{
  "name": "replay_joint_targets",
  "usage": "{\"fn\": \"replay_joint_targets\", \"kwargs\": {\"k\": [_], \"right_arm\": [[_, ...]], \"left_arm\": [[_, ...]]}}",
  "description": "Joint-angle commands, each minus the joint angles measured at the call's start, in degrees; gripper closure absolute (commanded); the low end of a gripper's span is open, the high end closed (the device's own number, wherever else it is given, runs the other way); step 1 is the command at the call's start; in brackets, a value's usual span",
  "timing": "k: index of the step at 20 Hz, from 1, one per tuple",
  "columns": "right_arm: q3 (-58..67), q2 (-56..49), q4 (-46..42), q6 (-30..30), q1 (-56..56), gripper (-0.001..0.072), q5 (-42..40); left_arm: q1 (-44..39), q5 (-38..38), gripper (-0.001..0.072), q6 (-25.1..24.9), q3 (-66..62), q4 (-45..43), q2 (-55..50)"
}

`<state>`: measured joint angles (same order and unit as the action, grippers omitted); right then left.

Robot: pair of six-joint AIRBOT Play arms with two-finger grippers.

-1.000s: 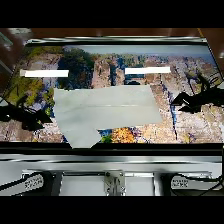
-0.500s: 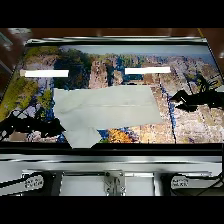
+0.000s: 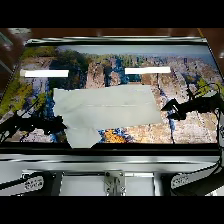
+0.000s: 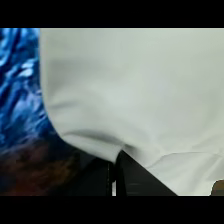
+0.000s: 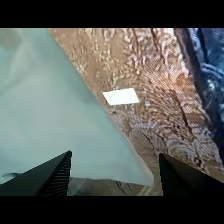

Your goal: Fold the shirts.

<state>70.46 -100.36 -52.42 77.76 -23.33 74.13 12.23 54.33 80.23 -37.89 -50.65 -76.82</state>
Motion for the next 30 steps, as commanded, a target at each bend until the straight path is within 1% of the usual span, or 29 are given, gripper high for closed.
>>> {"fn": "replay_joint_targets", "kwargs": {"k": [1,3,4,6,7,8,9,10,11,12,13,15,16,17,18,19,20,22,24,25,27,29,30], "right_arm": [[0.0,-2.36,-0.59,-0.44,0.39,0.0058,2.4],[0.0,-2.4,-1.49,-0.42,2.84,0.0058,2.27],[0.0,-2.4,-3.28,0.15,4.55,0.0058,1.44],[0.0,-2.6,-8.09,3.54,8.46,0.0072,-0.59],[0.0,-2.97,-9.73,4.17,10.08,0.017,-0.76],[0.0,-3.58,-10.97,4.61,11.72,0.02,-0.61],[0.0,-4.15,-11.19,4.74,12.94,0.02,-0.59],[0.0,-4.46,-10.62,4.68,13.97,0.0225,-0.68],[0.09,-4.39,-10.43,4.52,14.73,0.0432,-0.76],[0.66,-4.15,-10.1,4.39,14.99,0.0596,-0.33],[1.42,-3.45,-8.39,3.15,14.93,0.0643,0.46],[3.98,0.83,-3.69,-1.66,14.32,0.0643,1.75],[6.05,3.93,-1.55,-3.17,13.86,0.0643,2.14],[9.16,7.85,0.81,-4.92,13.35,0.0644,2.45],[12.79,11.85,2.43,-6.54,12.83,0.0644,2.14],[17.4,16.39,3.23,-6.75,12.22,0.0644,1.22],[21.99,20.76,3.02,-6.75,11.65,0.0644,-0.2],[30.29,30.38,1.81,-6.71,10.32,0.0644,-6.75],[33.66,39.65,-0.72,-6.69,9.81,0.0644,-15.3],[34.32,44.41,-2.71,-6.69,9.81,0.0644,-18.84],[34.34,52.26,-5.38,-6.38,9.81,0.0643,-22.67],[34.34,58.58,-10.64,-3.74,9.81,0.0644,-21.57],[34.34,61.0,-13.46,-1.09,9.81,0.0644,-20.22]], "left_arm": [[-0.42,1.36,0.0667,-0.07,0.02,0.37,2.6],[-0.46,1.38,0.0667,-0.02,0.0,0.83,4.42],[-0.48,1.4,0.0667,-0.02,0.0,1.01,5.33],[-0.46,1.42,0.0667,0.15,-0.13,1.44,6.86],[-0.46,1.44,0.0667,0.66,-0.33,1.55,7.52],[-0.46,1.44,0.0668,0.81,-0.63,1.7,8.09],[-0.46,1.64,0.0667,1.09,-1.09,1.77,8.52],[-0.46,1.88,0.0667,1.09,-1.68,1.84,8.87],[-0.46,2.29,0.0668,1.36,-2.43,1.84,9.18],[-0.46,2.71,0.0668,1.27,-3.65,1.79,9.49],[-0.44,3.13,0.0669,1.27,-5.31,1.79,9.86],[-0.46,6.67,0.0669,0.59,-11.96,1.57,10.93],[-0.46,9.73,0.067,-1.22,-17.38,1.2,11.8],[-0.46,12.04,0.067,-1.95,-23.56,-0.11,12.94],[-0.46,13.49,0.067,-4.22,-31.39,-1.62,14.62],[-0.46,13.75,0.067,-5.75,-39.17,-2.38,16.37],[-0.42,13.4,0.0669,-6.05,-48.15,-2.75,18.21],[-0.42,12.85,0.0669,-5.73,-65.11,-3.98,20.94],[-0.42,12.87,0.0668,-4.55,-78.47,-5.53,23.15],[-0.42,12.83,0.0668,-4.52,-82.75,-5.53,24.74],[-0.42,13.07,0.0668,-4.07,-84.54,-6.34,29.14],[-0.42,15.72,0.0668,-1.6,-83.12,-11.78,33.94],[-0.42,17.4,0.0668,-1.55,-82.05,-14.64,35.98]]}}
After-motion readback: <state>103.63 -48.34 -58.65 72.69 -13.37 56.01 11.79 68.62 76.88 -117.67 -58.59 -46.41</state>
